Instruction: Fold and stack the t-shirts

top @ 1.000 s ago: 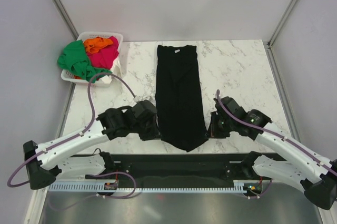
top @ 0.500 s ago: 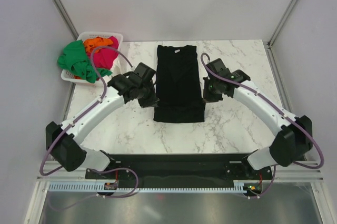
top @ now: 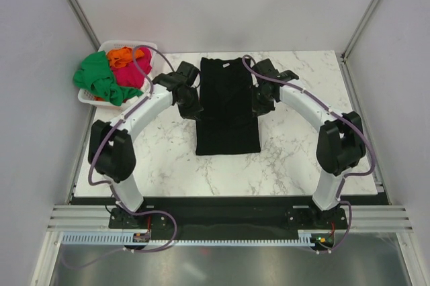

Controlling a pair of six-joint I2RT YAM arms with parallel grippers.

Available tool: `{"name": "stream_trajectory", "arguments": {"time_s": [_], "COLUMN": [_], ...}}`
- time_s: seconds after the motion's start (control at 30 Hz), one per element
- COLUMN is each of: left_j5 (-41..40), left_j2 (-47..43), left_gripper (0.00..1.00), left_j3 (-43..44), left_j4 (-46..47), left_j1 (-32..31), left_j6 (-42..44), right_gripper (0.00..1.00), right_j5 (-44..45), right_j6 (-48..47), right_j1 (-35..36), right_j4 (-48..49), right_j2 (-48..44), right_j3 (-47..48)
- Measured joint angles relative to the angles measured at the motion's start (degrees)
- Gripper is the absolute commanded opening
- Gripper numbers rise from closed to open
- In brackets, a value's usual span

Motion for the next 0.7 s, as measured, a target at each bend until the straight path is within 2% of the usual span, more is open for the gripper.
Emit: {"name": "stream_trajectory", "arguments": {"time_s": [0.2, 0.27, 0.3, 0.33, 0.37, 0.4, 0.43, 0.47, 0.57, 0.63, 0.7], "left_j5": [1.27, 2.25, 2.84, 3.43, 4.50, 5.73, 6.88, 8.09, 9.99, 10.47, 10.08], "left_j2": [8.63, 12.02, 14.08, 15.67, 18.03, 20.52, 23.47, 26.86, 35.91, 38.25, 37.24], "left_gripper": [0.02, 0.06, 0.09, 0.12, 0.22, 0.28, 0.32, 0.37, 0.44, 0.46, 0.46], "left_j3": [5.81, 8.46, 10.14, 11.56, 13.86, 16.39, 20.06, 24.94, 39.43, 44.39, 44.52], "left_j4": [0.39, 0.33, 0.22, 0.35, -0.02, -0.11, -1.40, -2.67, -6.45, -7.72, -9.57], "left_j1": [2.62, 3.52, 3.98, 4.35, 5.03, 5.68, 6.49, 7.32, 9.88, 11.21, 12.52], "left_j6": [2.95, 3.96, 4.52, 4.92, 5.68, 6.47, 7.17, 7.78, 9.29, 9.99, 10.38], "right_gripper": [0.00, 0.00, 0.08, 0.21, 0.38, 0.72, 0.79, 0.81, 0.85, 0.86, 0.86], "right_j5": [-1.27, -1.51, -1.68, -1.99, -2.38, -2.78, -3.30, -3.74, -5.05, -5.29, -5.22], "right_j6": [-0.57, -0.52, -0.48, -0.31, 0.00, 0.52, 1.11, 1.46, 2.40, 2.64, 2.67], "right_j1": [-1.88, -2.43, -2.71, -3.08, -3.50, -4.04, -4.70, -5.49, -8.07, -9.53, -10.82], "right_j4": [0.87, 1.18, 1.14, 1.16, 0.87, 0.70, 0.70, 0.59, -0.90, -1.51, -1.53], "right_j2": [6.49, 8.81, 10.23, 11.74, 13.51, 15.19, 17.09, 18.88, 23.28, 24.15, 22.67], "right_j3": [3.58, 4.50, 5.31, 6.27, 7.72, 9.29, 11.21, 13.22, 20.26, 23.67, 24.55]}}
